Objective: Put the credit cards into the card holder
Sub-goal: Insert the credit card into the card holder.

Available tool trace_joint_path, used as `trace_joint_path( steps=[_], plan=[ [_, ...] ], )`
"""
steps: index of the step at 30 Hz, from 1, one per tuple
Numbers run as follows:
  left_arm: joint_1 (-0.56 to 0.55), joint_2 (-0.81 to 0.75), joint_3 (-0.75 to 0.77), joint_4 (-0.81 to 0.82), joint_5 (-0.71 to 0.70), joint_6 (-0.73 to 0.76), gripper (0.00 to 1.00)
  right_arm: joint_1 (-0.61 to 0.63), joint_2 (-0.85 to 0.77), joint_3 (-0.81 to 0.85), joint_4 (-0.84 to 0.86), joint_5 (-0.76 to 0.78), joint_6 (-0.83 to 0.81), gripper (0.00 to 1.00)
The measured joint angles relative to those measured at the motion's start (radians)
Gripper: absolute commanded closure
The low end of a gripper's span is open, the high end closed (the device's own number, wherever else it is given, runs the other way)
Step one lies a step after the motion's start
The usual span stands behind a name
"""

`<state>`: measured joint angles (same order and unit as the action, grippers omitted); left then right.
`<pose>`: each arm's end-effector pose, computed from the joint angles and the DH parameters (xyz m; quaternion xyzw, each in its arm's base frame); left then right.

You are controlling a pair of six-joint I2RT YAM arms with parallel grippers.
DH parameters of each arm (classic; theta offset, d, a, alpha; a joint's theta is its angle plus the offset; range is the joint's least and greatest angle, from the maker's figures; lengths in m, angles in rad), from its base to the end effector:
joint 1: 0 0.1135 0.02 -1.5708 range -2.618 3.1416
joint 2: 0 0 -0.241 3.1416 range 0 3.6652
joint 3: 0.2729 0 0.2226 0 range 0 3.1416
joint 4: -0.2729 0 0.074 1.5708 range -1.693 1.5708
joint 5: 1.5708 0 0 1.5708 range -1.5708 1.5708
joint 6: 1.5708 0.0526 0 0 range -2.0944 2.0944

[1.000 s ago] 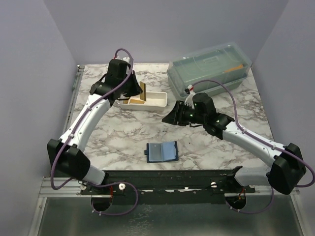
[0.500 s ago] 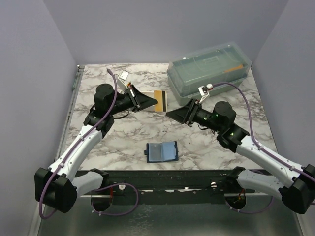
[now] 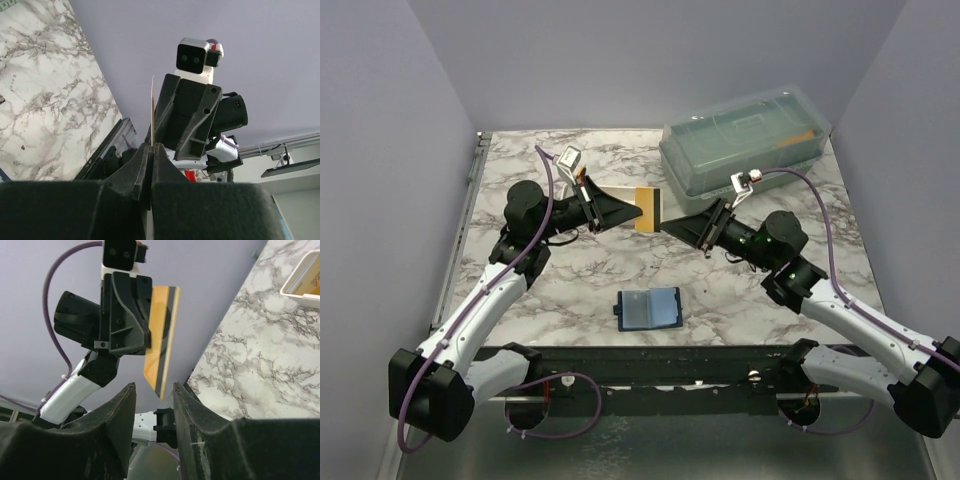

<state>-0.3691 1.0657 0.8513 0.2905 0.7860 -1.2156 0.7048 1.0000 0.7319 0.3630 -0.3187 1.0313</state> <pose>0.2071 -0.1200 0.3459 -0.0018 0.6878 -0.6652 0.2904 0.1689 0.1653 0.3291 -0.0079 0.6745 0.6264 0.3907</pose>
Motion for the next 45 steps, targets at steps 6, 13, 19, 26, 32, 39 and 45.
trace_joint_path(
  steps=[6,13,19,26,32,39,45],
  plan=[
    [-0.009,-0.011,-0.045,0.024,0.007,-0.029,1.00,0.000,0.003,-0.002,0.056,0.002,0.024,0.65],
    [-0.040,-0.027,-0.074,0.069,0.010,-0.049,1.00,-0.005,0.029,-0.025,0.120,0.000,0.055,0.90],
    [-0.052,-0.035,-0.115,0.078,0.010,-0.058,0.66,-0.005,0.018,-0.063,0.121,0.002,0.069,1.00],
    [-0.057,-0.032,-0.093,-0.235,-0.053,0.071,0.25,-0.005,-0.121,-0.110,-0.069,0.040,0.029,1.00],
    [-0.056,0.007,-0.064,-0.580,-0.231,0.238,0.08,-0.005,-0.122,-0.135,-0.261,0.012,-0.027,1.00],
    [-0.147,0.149,-0.129,-0.729,-0.391,0.290,0.22,-0.005,0.023,-0.215,-0.348,-0.129,-0.064,1.00],
    [-0.261,0.219,-0.160,-0.773,-0.507,0.287,0.32,-0.005,0.174,-0.235,-0.310,-0.217,-0.076,1.00]
  ],
)
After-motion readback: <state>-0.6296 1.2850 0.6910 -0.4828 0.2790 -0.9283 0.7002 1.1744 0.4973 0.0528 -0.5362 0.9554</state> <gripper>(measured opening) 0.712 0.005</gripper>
